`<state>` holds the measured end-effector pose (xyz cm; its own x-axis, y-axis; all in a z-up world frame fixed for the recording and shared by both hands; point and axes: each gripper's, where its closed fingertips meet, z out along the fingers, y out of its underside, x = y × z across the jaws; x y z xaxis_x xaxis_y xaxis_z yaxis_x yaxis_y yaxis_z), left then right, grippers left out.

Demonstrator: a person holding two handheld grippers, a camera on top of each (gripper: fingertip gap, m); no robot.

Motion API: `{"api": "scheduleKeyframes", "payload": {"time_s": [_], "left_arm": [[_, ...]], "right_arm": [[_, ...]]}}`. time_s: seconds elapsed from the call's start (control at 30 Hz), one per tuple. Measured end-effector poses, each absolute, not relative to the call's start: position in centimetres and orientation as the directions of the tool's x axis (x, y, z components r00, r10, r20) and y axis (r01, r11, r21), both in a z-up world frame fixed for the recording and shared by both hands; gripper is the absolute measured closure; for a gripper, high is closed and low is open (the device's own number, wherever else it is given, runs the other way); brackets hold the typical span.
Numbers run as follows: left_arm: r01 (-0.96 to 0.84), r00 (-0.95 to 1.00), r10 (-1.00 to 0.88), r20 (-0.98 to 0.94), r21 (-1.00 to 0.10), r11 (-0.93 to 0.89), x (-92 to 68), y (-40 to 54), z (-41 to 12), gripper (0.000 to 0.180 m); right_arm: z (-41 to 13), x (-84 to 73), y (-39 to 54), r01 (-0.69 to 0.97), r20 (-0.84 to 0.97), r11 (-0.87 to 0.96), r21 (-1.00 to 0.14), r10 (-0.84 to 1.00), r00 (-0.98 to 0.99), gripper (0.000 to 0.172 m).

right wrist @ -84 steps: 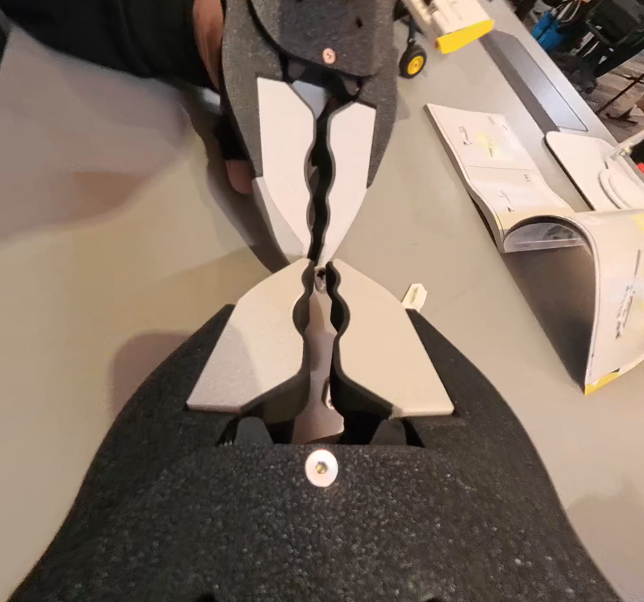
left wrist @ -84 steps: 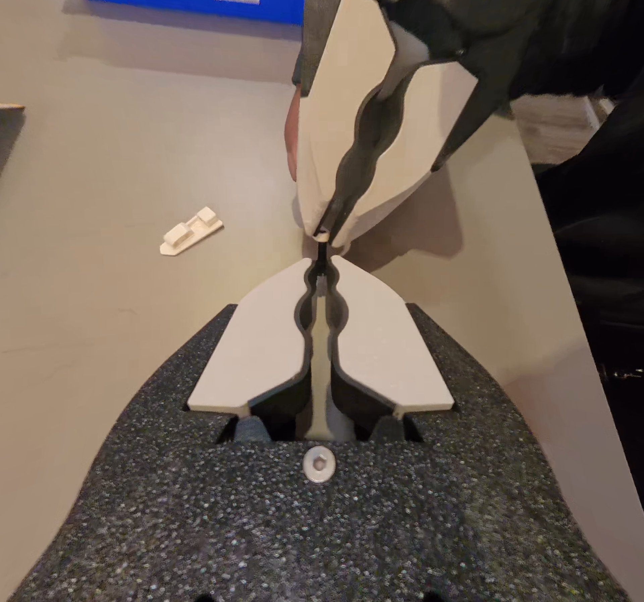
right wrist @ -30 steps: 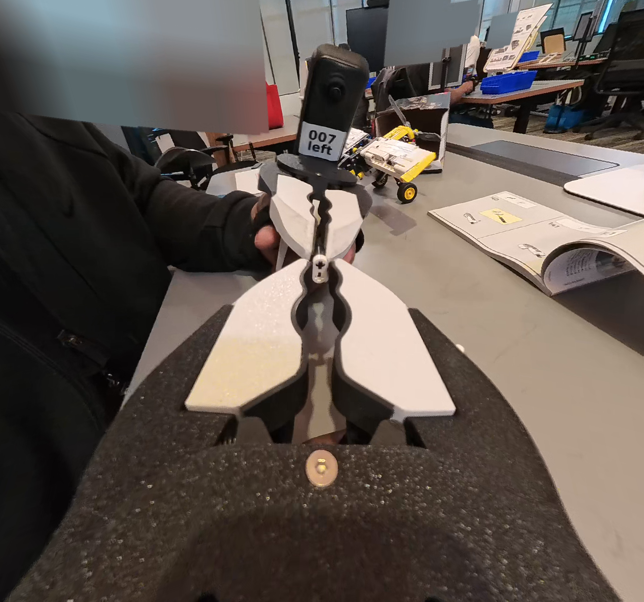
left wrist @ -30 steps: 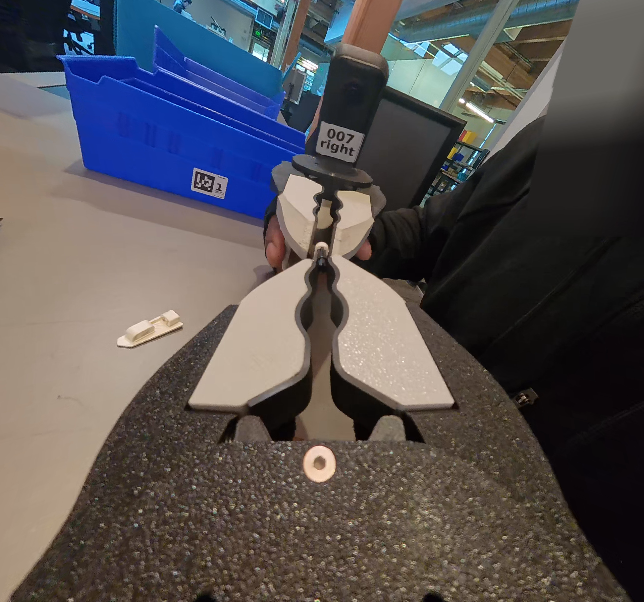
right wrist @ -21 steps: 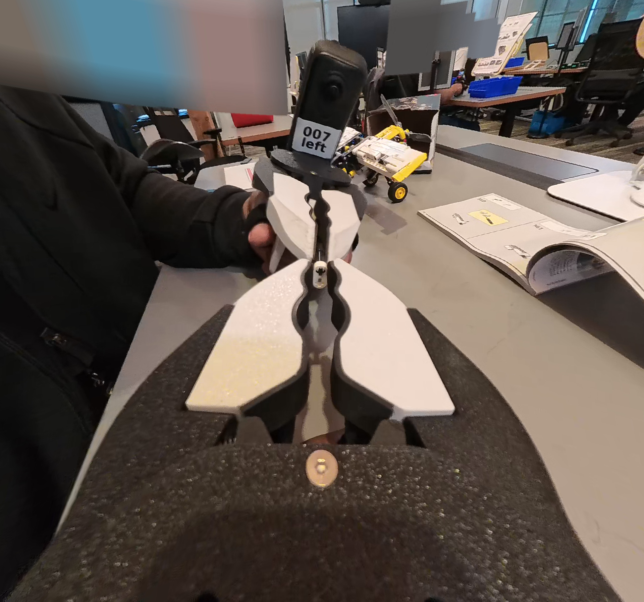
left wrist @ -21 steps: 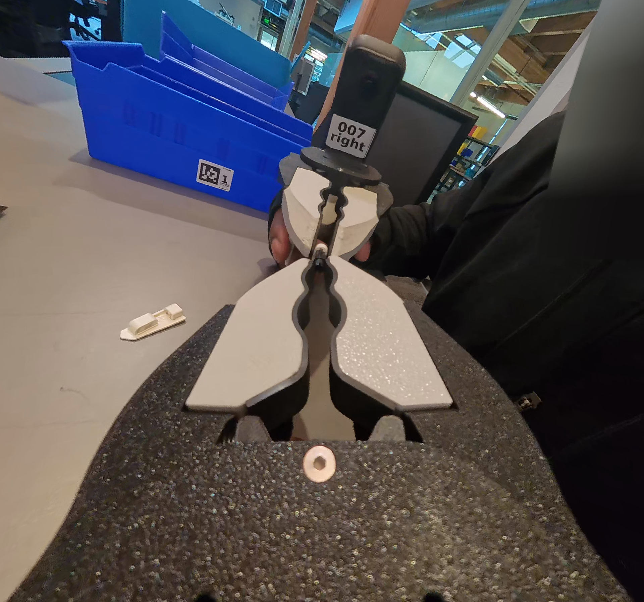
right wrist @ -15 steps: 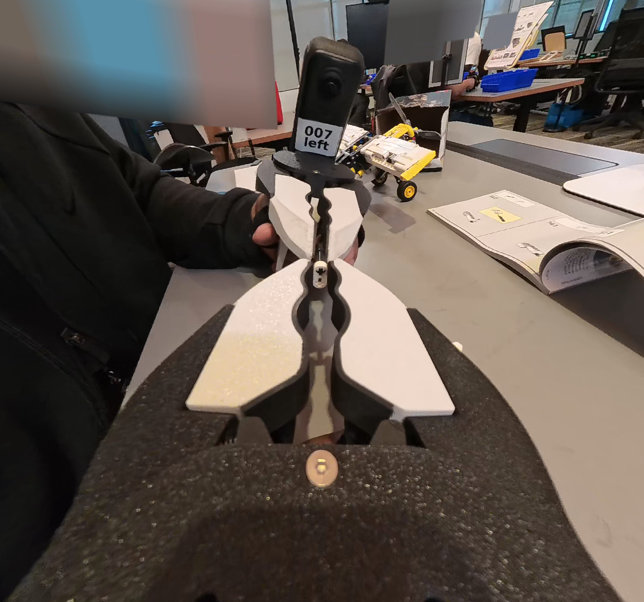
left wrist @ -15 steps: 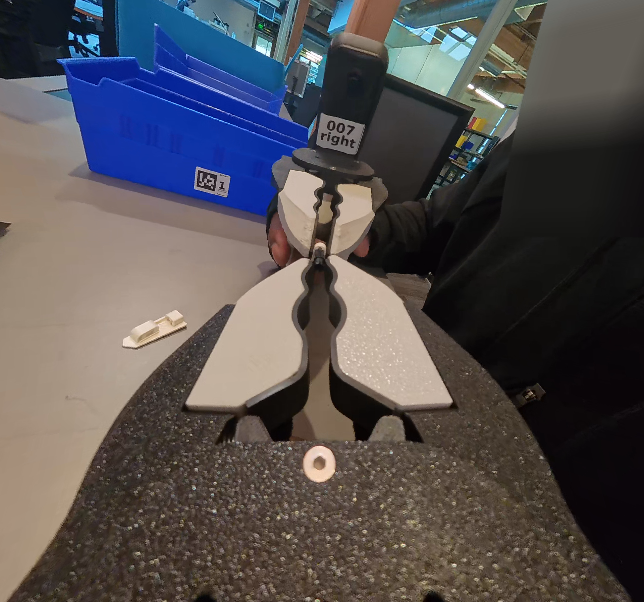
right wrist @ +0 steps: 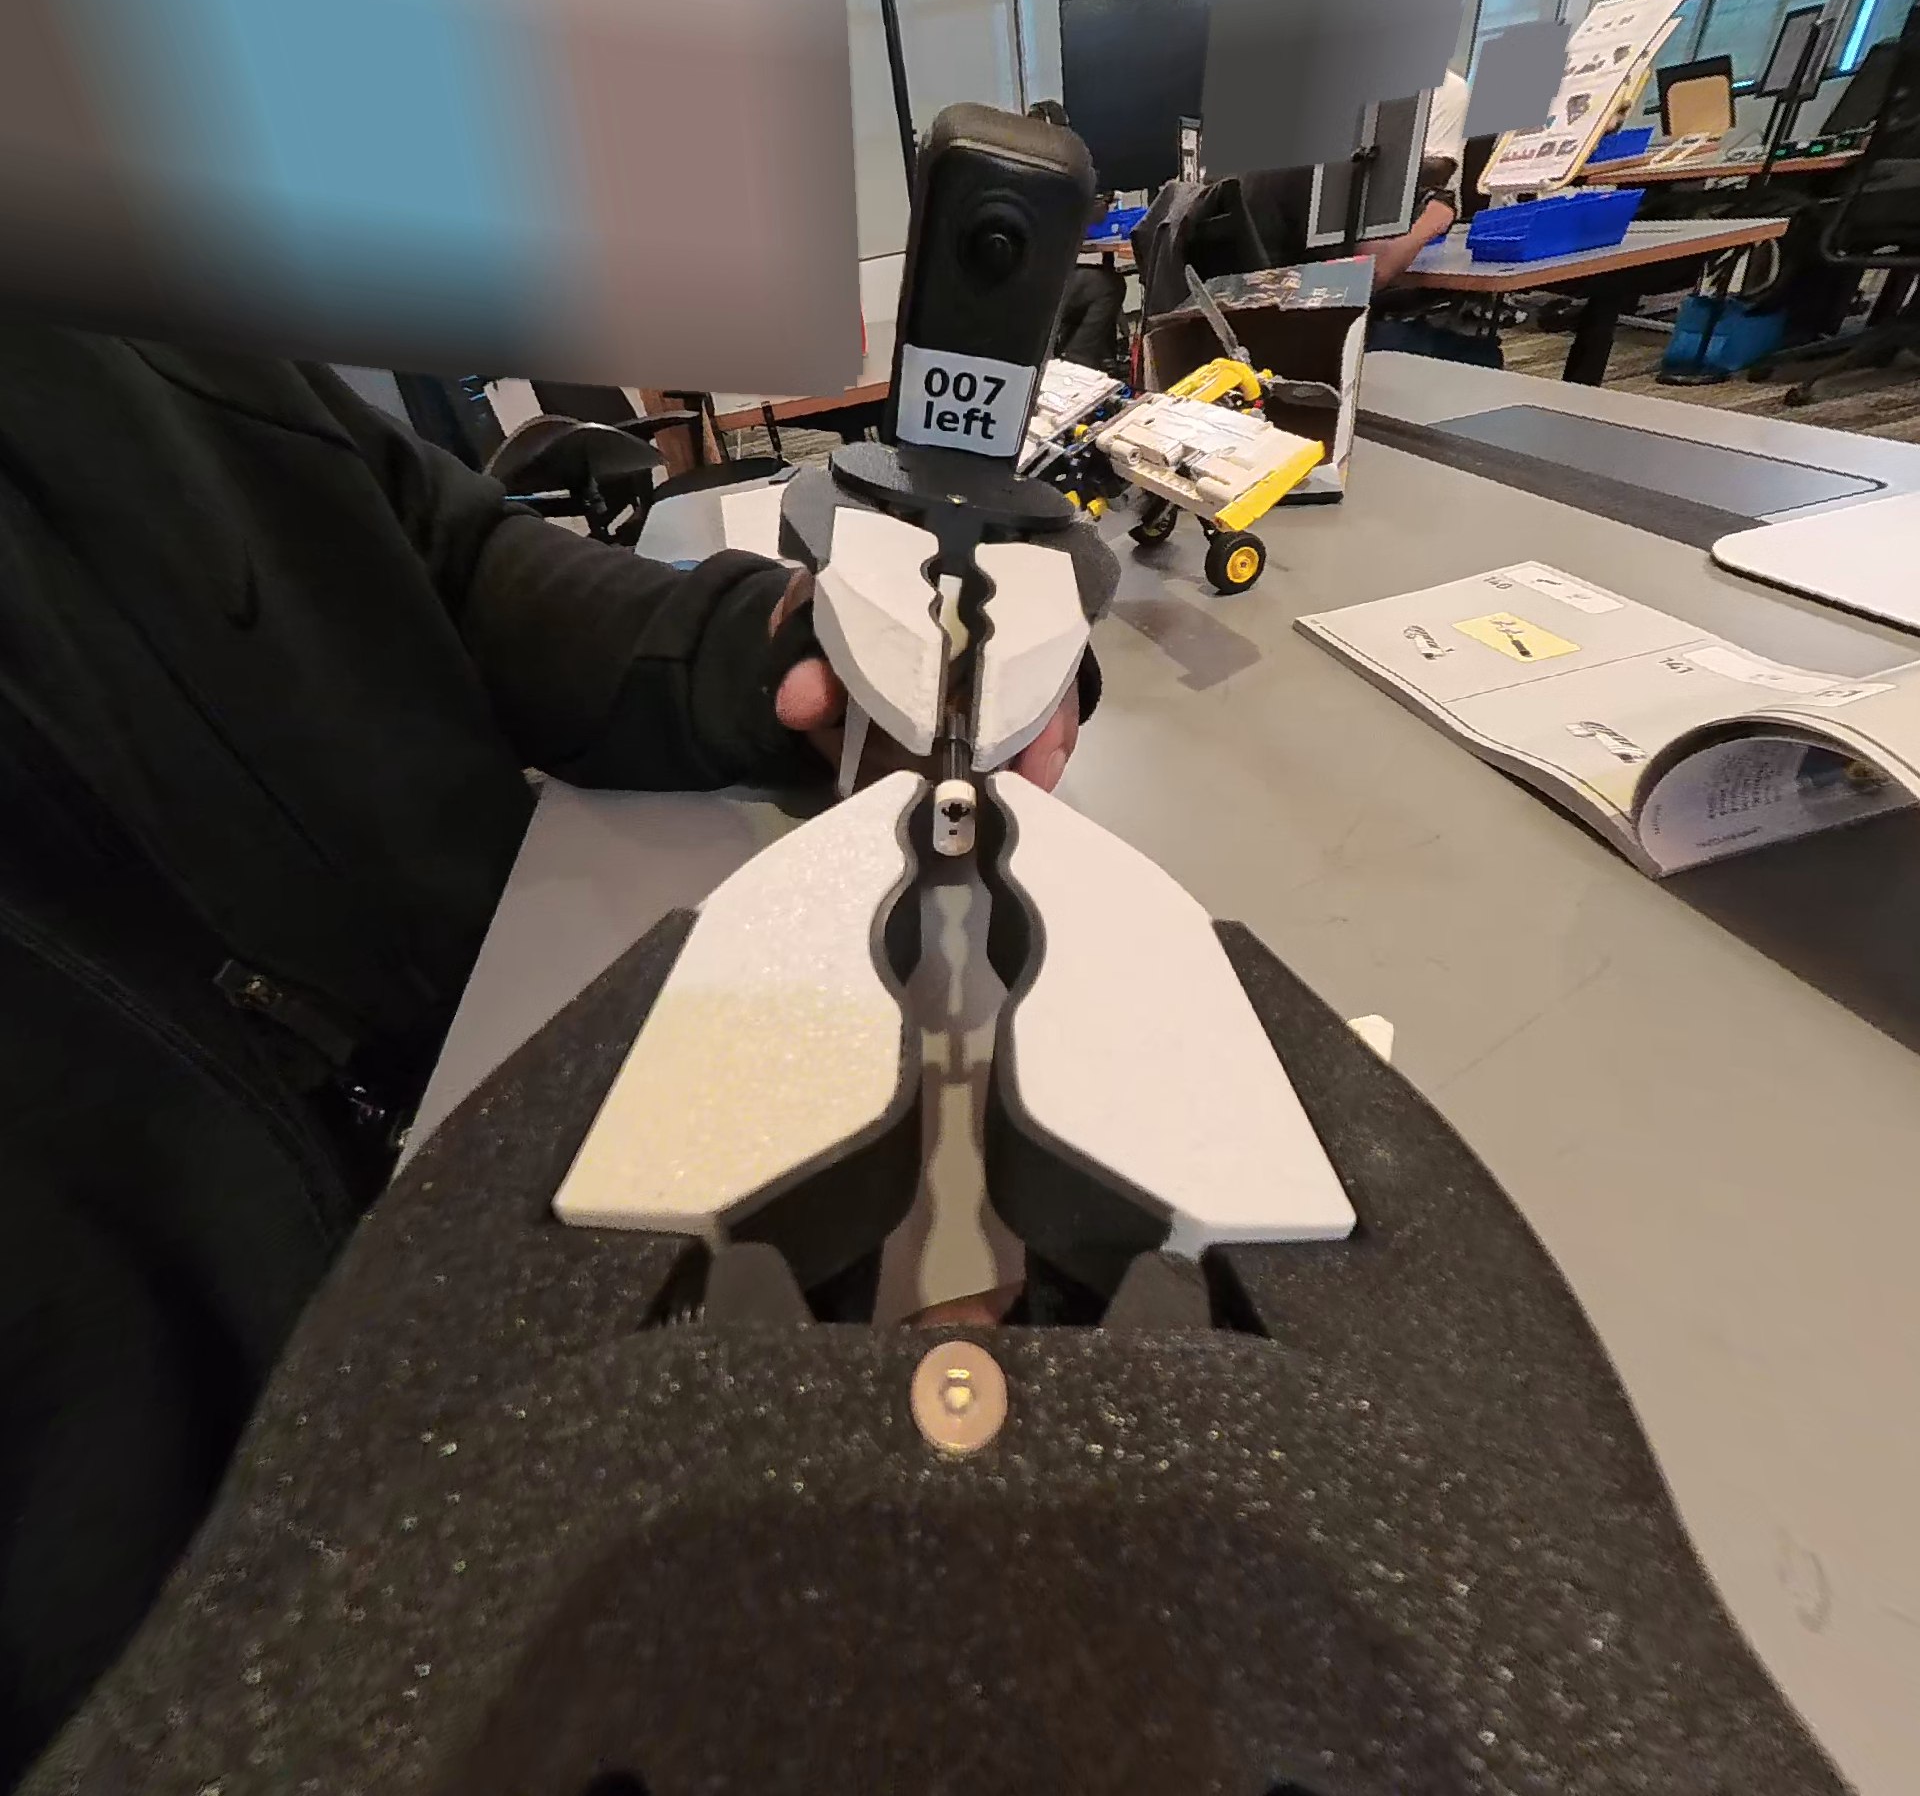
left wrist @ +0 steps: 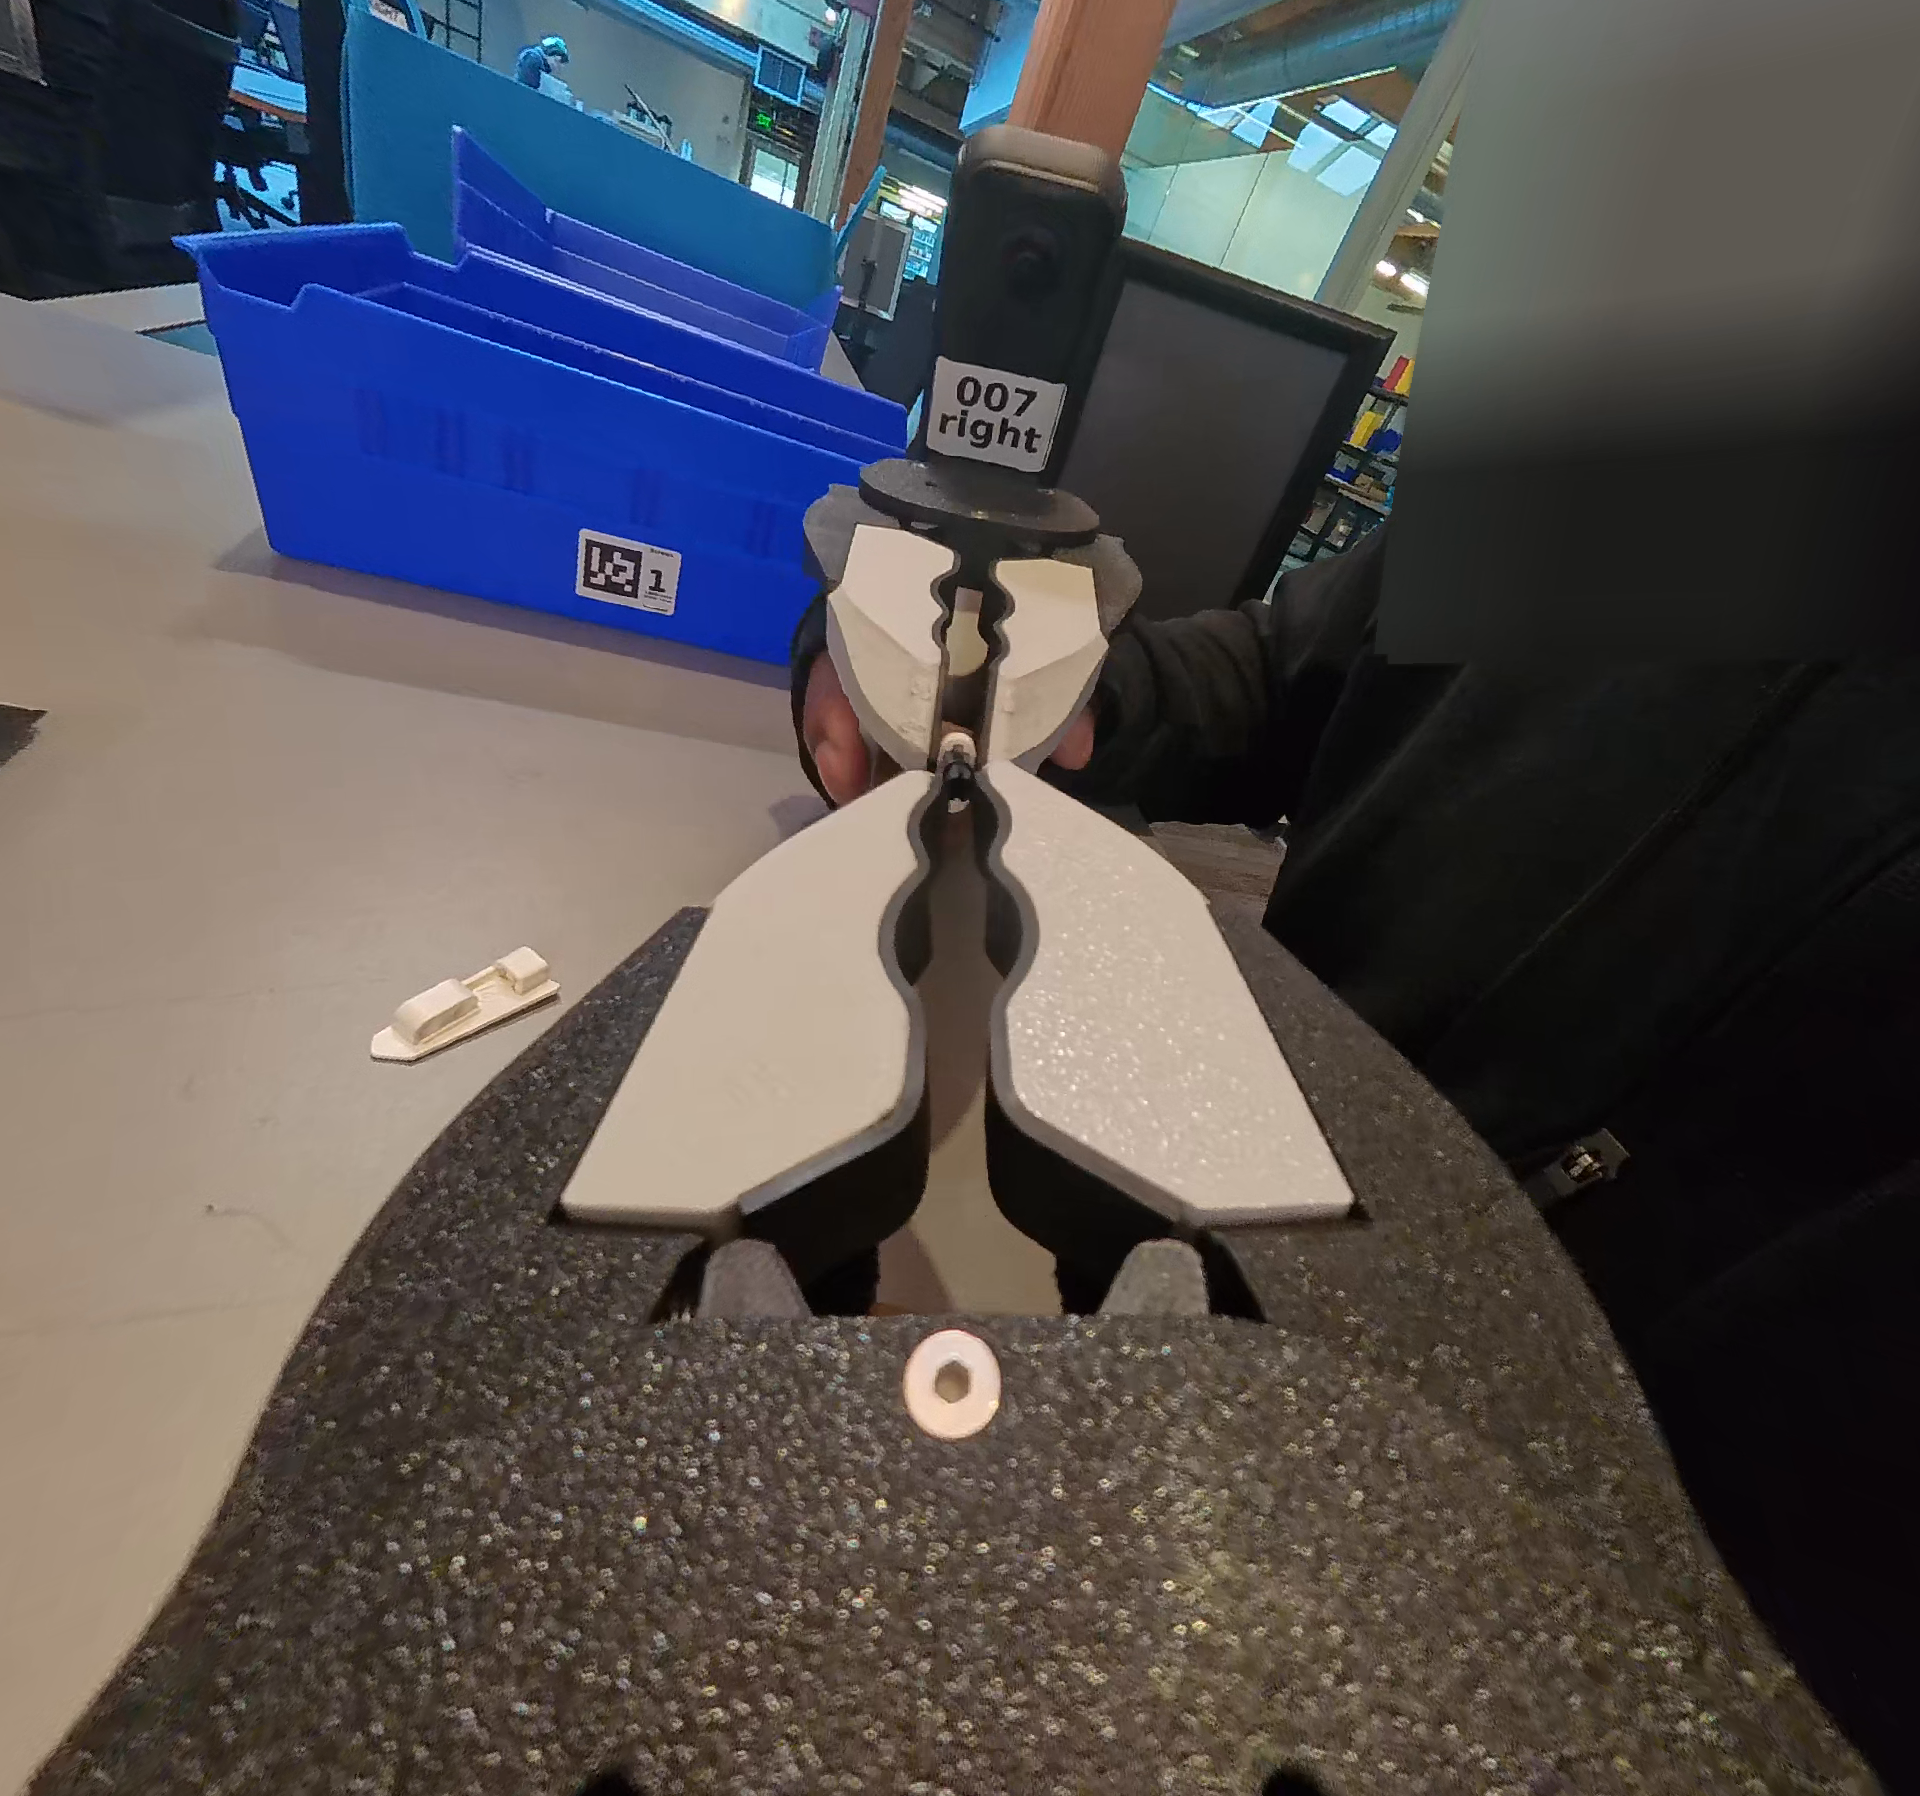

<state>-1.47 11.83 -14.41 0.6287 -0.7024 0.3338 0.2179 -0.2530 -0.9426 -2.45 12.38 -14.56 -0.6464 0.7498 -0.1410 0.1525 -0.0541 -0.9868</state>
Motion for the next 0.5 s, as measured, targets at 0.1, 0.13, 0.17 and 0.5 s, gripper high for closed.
{"api": "scheduleKeyframes", "payload": {"time_s": [0.1, 0.13, 0.17, 0.5], "left_arm": [[0.198, 0.635, -0.703, 0.319, -0.948, -0.251, -1.41, 11.75, -14.56, 0.176], [0.197, 0.634, -0.704, 0.319, -0.947, -0.252, -1.39, 11.74, -14.59, 0.176], [0.195, 0.634, -0.704, 0.320, -0.947, -0.255, -1.38, 11.74, -14.64, 0.177], [0.195, 0.642, -0.702, 0.307, -0.951, -0.238, -1.42, 11.80, -14.65, 0.177]], "right_arm": [[-14.60, -2.31, 12.24, 0.152, -0.138, -0.049, -0.987, 0.745, -0.653, 0.165], [-14.60, -2.35, 12.26, 0.150, -0.137, -0.050, -0.987, 0.748, -0.650, 0.165], [-14.58, -2.33, 12.25, 0.148, -0.136, -0.051, -0.988, 0.748, -0.650, 0.165], [-14.55, -2.45, 12.26, 0.128, -0.104, -0.030, -0.991, 0.771, -0.629, 0.165]]}}
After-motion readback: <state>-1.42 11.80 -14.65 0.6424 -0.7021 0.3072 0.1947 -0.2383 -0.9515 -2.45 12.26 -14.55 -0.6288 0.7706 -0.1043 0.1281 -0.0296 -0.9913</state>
